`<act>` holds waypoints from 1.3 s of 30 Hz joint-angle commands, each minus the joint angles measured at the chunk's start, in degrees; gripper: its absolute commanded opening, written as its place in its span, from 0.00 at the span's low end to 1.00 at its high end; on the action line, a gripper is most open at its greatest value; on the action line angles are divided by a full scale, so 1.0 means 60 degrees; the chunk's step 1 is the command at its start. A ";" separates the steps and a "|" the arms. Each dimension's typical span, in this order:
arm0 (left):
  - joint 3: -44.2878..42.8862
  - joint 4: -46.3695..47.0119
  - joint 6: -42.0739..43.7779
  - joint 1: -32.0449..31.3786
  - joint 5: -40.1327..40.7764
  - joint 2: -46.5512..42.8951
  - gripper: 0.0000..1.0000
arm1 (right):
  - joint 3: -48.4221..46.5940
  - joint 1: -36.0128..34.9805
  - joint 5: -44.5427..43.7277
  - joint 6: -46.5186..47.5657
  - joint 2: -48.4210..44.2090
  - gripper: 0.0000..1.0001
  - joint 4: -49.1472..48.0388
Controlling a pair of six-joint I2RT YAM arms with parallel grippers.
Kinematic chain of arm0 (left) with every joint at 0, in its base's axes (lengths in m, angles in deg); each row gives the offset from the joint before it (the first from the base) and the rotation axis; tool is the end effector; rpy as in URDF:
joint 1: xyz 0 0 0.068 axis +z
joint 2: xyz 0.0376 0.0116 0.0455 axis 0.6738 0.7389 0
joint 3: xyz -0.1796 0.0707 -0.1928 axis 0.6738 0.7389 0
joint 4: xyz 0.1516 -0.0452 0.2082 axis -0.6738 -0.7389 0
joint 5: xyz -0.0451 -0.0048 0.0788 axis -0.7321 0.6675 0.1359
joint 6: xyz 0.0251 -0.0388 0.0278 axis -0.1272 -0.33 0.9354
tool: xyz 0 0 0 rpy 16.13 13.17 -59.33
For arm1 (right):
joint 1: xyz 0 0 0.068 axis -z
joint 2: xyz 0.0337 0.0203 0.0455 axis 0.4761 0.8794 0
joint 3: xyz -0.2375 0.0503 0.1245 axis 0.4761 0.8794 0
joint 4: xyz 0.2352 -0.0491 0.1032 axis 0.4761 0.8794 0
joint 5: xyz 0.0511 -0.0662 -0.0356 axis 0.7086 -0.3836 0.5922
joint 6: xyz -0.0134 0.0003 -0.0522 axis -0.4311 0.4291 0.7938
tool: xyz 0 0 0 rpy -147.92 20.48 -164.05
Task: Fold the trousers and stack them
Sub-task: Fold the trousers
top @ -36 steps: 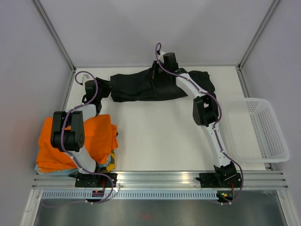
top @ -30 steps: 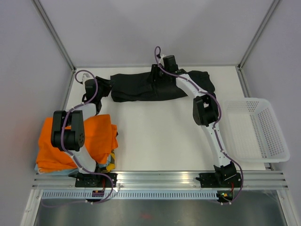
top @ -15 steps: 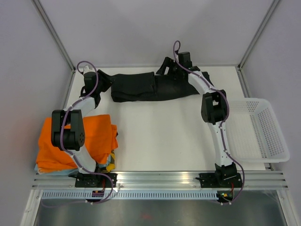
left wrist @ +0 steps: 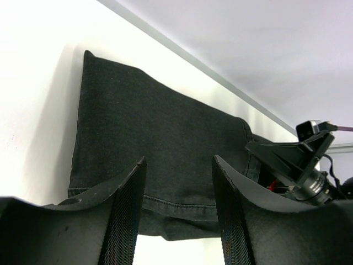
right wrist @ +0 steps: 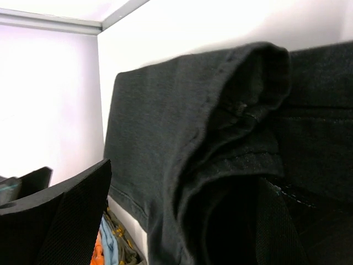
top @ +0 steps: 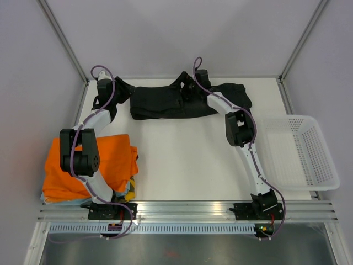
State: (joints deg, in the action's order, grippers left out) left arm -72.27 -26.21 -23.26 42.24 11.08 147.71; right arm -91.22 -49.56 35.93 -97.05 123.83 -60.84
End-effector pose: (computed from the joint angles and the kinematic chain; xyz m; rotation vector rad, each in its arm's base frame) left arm 0.4097 -0.0060 0.2509 -0.5860 1.8656 -0.6132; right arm 0.5523 0.2301 0.1549 0.3401 2.1942 1.2574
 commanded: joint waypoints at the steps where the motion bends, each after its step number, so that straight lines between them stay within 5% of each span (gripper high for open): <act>1: -0.0606 -0.0216 0.0585 0.0005 -0.0265 0.0178 0.57 | -0.0482 0.0049 -0.0366 -0.0252 0.0190 0.98 -0.0244; 4: -0.0811 -0.0348 0.0585 0.0005 -0.0411 0.0310 0.57 | -0.0599 0.0049 -0.0426 -0.0252 0.0337 0.91 -0.0449; 6: -0.0928 -0.0436 0.0570 0.0005 -0.0573 0.0383 0.58 | -0.0919 0.0049 -0.0498 -0.0209 0.0439 0.75 -0.0801; 7: -0.0958 -0.0465 0.0556 0.0005 -0.0617 0.0427 0.58 | -0.1081 0.0049 -0.0600 -0.0150 0.0599 0.56 -0.0801; 10: -0.0988 -0.0509 0.0599 0.0005 -0.0792 0.0457 0.58 | -0.1537 0.0049 -0.0762 0.0288 0.0718 0.36 -0.0917; 19: -0.1031 -0.0641 0.0746 0.0005 -0.1202 0.0735 0.58 | -0.1420 -0.0009 -0.0587 0.2646 0.0718 0.10 -0.1153; 23: -0.1134 -0.0700 0.0527 0.0005 -0.1510 0.1100 0.58 | -0.0660 -0.0068 -0.0587 0.3350 0.0558 0.14 -0.0568; 26: -0.1149 -0.0714 0.0482 0.0005 -0.1642 0.1189 0.58 | -0.0103 -0.0053 -0.1140 0.4140 0.0266 0.27 0.0308; 28: -0.1221 -0.0875 0.0584 -0.0082 -0.1555 0.1233 0.58 | 0.0073 -0.0068 -0.1639 0.4739 0.0089 0.43 0.0721; 29: -0.1266 -0.1180 0.0773 -0.0141 -0.1453 0.1248 0.57 | 0.0176 -0.0068 -0.2309 0.4830 -0.0086 0.61 0.1143; 32: -0.1558 -0.1956 0.1183 -0.0463 -0.0955 0.1307 0.58 | 0.0133 0.0020 -0.2842 0.4890 -0.0379 0.80 0.1745; 39: -0.2743 -0.3304 0.1757 -0.1735 -0.0048 0.1291 0.60 | 0.0336 0.0108 -0.1994 0.5007 -0.1668 0.84 0.2495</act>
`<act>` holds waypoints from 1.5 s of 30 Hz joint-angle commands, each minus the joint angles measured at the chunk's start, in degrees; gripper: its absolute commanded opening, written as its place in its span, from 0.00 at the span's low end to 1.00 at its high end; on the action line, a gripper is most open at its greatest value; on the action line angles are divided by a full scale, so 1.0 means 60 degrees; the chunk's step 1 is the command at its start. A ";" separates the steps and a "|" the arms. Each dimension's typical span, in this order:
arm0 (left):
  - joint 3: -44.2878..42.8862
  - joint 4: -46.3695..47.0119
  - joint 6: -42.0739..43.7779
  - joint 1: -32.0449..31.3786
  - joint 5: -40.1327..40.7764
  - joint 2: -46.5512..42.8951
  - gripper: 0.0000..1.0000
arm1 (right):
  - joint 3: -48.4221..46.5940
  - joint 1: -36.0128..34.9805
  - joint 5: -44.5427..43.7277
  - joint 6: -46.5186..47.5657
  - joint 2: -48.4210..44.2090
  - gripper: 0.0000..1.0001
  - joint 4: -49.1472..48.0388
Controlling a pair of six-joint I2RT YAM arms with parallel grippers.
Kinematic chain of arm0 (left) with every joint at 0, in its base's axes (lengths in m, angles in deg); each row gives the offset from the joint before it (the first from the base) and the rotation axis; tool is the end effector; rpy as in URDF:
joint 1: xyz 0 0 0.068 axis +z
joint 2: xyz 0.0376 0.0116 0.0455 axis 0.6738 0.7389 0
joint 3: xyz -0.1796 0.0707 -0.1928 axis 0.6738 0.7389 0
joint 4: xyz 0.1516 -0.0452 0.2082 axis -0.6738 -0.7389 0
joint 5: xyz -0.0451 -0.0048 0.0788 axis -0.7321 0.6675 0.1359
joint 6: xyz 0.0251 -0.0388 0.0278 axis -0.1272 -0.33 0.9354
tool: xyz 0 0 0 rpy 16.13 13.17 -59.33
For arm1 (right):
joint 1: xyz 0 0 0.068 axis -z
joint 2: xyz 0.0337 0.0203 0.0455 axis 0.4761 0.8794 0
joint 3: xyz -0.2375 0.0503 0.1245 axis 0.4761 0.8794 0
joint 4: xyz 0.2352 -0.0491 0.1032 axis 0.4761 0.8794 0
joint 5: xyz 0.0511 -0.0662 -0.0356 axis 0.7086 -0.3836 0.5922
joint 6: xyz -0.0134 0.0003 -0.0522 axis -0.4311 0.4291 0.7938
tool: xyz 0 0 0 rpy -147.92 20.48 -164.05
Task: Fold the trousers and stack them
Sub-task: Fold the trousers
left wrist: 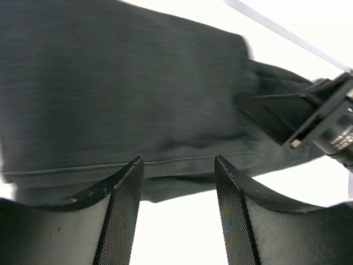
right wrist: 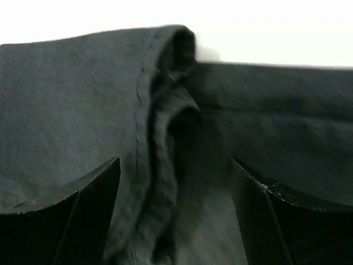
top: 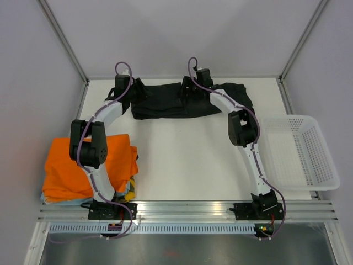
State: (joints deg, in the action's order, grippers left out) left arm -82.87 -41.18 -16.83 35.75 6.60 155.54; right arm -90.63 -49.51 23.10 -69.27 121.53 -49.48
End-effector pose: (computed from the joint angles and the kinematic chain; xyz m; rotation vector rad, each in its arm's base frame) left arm 0.4342 -0.0583 0.2326 -0.3907 2.1439 -0.6505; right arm 0.5450 0.2187 0.1547 -0.0074 2.2604 0.7203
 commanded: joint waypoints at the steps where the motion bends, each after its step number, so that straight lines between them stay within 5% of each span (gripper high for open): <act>1: -0.1066 -0.0870 0.0541 -0.0757 0.0774 0.0031 0.60 | 0.0645 0.0100 0.0203 0.0333 -0.1490 0.84 0.0601; 8: -0.1841 -0.0402 -0.0033 -0.1475 0.0818 0.1171 0.62 | 0.2494 0.0261 -0.0059 0.0333 -0.3451 0.75 0.1024; 14: -0.3409 -0.1235 0.2398 -0.2340 0.1477 0.2535 0.67 | 0.3534 0.0817 -0.0396 0.0098 -0.4682 0.61 0.1654; 26: -0.3206 -0.1485 0.2663 -0.3204 0.1140 0.3327 0.61 | 0.5659 0.1389 -0.0763 0.0567 -0.6165 0.58 0.1816; 40: -0.1858 -0.1852 0.1931 -0.3395 0.1786 0.2582 0.57 | 0.5938 0.1404 0.0217 0.0290 -0.6019 0.57 0.1436; 45: -0.1872 -0.1750 0.1712 -0.3293 0.1215 0.1280 0.65 | 0.5981 0.1404 0.0555 0.0113 -0.6018 0.57 0.1260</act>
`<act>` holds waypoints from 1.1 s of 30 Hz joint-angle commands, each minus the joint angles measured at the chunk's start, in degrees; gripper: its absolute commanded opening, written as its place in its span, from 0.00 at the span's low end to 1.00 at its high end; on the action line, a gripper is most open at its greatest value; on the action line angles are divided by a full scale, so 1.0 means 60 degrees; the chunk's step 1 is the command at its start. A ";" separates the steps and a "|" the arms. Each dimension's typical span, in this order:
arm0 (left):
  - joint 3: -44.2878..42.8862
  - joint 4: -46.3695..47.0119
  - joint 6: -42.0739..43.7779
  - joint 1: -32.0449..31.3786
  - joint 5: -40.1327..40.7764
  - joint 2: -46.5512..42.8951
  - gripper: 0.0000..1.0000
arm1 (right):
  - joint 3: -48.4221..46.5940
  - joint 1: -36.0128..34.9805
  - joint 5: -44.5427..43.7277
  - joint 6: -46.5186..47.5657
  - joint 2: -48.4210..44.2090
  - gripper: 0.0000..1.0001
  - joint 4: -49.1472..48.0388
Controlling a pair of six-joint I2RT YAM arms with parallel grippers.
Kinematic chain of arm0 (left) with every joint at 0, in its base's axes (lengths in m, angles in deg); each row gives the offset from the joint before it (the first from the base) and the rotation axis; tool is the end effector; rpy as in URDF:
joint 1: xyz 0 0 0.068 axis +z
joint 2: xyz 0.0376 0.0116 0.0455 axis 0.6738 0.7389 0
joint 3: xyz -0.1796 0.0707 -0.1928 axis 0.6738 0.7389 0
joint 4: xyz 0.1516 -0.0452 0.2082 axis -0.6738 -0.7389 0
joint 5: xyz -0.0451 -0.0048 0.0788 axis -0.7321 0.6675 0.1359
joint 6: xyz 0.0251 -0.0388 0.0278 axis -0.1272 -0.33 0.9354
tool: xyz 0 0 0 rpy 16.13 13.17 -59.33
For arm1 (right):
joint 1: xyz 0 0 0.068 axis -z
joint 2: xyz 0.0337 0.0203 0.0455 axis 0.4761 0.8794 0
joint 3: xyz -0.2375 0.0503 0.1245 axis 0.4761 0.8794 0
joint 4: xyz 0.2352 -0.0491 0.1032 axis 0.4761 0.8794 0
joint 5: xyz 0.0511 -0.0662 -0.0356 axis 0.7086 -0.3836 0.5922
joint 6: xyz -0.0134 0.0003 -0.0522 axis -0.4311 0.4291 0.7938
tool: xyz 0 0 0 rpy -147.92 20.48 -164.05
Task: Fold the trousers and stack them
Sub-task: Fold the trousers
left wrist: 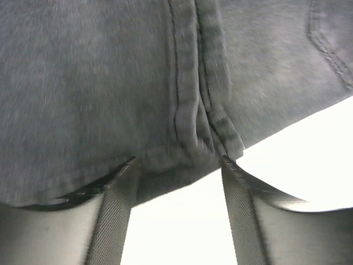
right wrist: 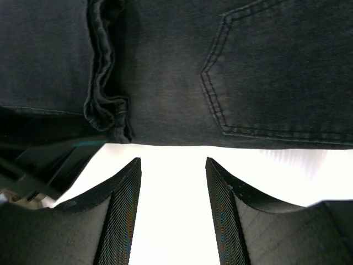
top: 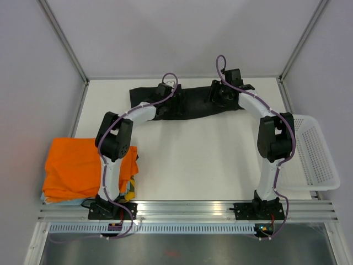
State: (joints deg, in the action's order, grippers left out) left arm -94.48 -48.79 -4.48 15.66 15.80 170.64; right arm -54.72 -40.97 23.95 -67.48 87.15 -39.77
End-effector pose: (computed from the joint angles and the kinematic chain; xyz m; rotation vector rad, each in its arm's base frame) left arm 0.4307 -0.2191 0.1702 0.1283 2.3649 -0.4919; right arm 0.4445 0.1077 0.2374 0.1614 2.4297 0.6025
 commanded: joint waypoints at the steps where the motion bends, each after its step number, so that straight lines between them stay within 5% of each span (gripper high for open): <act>1: 0.0062 -0.0438 -0.0391 0.0084 -0.0421 -0.1791 0.70 | -0.0004 -0.0020 0.0486 -0.0229 -0.0288 0.57 -0.0517; 4: -0.0055 -0.0539 -0.0654 0.0362 -0.0686 -0.2616 0.90 | 0.0026 -0.0049 0.0837 -0.0507 -0.0201 0.56 -0.0913; 6: -0.0128 -0.0860 -0.1120 0.0901 -0.1094 -0.2821 0.94 | 0.0011 -0.0122 0.1028 -0.0698 -0.0099 0.56 -0.1132; 15: 0.2214 -0.0175 -0.2837 0.4167 -0.2458 -0.3481 0.95 | -0.0237 -0.0780 0.1175 -0.0568 0.0077 0.55 -0.1499; 21: 0.2406 0.0148 -0.2632 0.5064 -0.2897 -0.2985 0.93 | -0.1554 -0.1543 0.1278 -0.0376 0.0779 0.39 -0.1296; 24: 0.2464 0.0309 -0.2764 0.5080 -0.3278 -0.2954 0.86 | -0.2200 -0.1778 0.1292 -0.0376 0.1175 0.31 -0.1018; 27: 0.2582 0.0529 -0.2881 0.5109 -0.3469 -0.2998 0.66 | -0.2245 -0.1880 0.1292 -0.0522 0.1294 0.26 -0.1060; 29: 0.2523 0.0645 -0.3041 0.5109 -0.3527 -0.2998 0.42 | -0.2186 -0.1924 0.1278 -0.0654 0.1352 0.19 -0.1119; 33: 0.2582 0.1347 -0.3715 0.5109 -0.3849 -0.2765 0.24 | -0.2098 -0.2027 0.1219 -0.0801 0.1498 0.14 -0.1163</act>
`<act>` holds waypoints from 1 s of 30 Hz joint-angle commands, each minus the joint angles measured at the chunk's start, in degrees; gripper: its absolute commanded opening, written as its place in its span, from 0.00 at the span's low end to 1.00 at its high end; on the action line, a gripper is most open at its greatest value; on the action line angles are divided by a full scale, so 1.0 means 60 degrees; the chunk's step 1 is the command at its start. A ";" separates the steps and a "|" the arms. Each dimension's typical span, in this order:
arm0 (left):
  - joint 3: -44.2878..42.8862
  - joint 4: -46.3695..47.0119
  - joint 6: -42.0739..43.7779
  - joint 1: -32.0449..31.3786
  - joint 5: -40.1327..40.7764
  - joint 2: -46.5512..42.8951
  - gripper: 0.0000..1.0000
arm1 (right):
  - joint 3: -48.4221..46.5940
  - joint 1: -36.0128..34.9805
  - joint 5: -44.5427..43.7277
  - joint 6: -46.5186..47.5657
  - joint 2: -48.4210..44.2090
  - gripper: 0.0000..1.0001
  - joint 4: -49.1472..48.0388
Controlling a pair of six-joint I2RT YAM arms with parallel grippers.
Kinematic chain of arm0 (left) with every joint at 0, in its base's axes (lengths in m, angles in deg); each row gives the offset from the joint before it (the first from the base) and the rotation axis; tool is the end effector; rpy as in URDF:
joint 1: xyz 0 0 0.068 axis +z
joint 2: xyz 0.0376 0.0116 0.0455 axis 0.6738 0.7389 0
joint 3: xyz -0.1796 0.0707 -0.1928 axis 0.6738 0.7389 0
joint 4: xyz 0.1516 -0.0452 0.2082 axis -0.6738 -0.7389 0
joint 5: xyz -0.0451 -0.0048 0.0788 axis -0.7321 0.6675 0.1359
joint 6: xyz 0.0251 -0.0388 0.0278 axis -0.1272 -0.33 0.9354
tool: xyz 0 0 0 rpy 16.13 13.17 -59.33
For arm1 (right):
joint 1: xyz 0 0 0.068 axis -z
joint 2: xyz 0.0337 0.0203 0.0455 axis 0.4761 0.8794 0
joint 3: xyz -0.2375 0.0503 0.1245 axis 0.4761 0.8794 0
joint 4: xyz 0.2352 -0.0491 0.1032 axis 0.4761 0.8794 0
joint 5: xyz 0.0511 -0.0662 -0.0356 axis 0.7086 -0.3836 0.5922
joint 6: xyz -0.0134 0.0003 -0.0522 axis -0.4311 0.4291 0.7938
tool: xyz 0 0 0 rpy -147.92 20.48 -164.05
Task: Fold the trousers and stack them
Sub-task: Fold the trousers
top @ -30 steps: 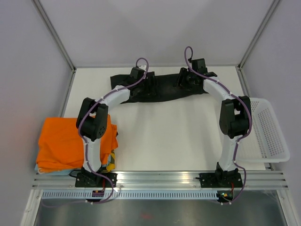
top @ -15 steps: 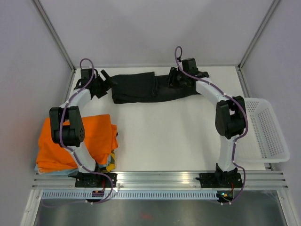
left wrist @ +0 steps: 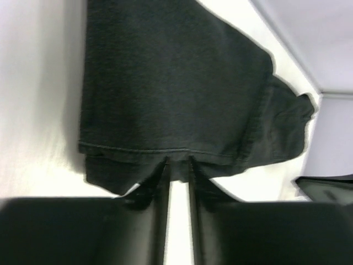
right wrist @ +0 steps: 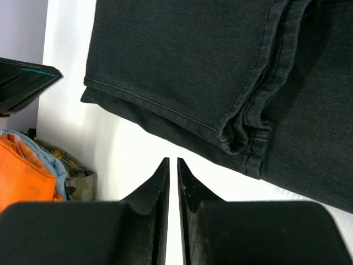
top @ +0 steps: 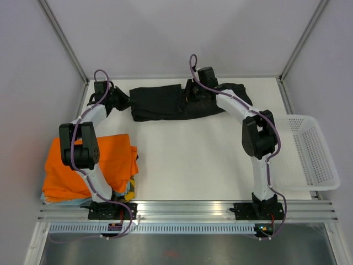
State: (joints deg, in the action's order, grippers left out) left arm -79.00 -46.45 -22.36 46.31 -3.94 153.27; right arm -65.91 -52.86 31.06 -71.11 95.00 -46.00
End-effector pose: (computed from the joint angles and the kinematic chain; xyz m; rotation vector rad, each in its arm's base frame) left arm 0.4168 0.0146 0.2197 -0.6437 2.2062 -0.7863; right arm 0.4512 0.2190 0.2487 -0.1155 2.3193 0.9092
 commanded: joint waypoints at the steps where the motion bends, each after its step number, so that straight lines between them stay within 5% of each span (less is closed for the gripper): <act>1: 0.0032 0.1192 -0.0867 -0.0013 -0.0590 0.0248 0.09 | -0.0233 -0.0074 0.0035 -0.0225 0.0235 0.14 -0.0125; 2: 0.0046 0.1281 -0.1115 0.0002 -0.0488 0.0511 0.03 | -0.0204 -0.0089 0.0021 -0.0255 0.0264 0.13 -0.0125; 15: 0.1467 0.1794 -0.1616 -0.0013 -0.0224 0.1612 0.02 | -0.0101 -0.0119 -0.0433 -0.0343 0.0850 0.11 -0.0096; 30: -0.0332 -0.0416 -0.0239 -0.0013 -0.0575 -0.0248 0.03 | -0.2356 -0.0148 -0.0024 -0.0810 0.1553 0.11 0.0110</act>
State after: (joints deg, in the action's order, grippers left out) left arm -75.16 -47.02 -27.58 46.15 -5.53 157.90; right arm -75.04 -53.34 29.24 -73.73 104.13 -43.31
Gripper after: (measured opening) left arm 0.027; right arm 0.109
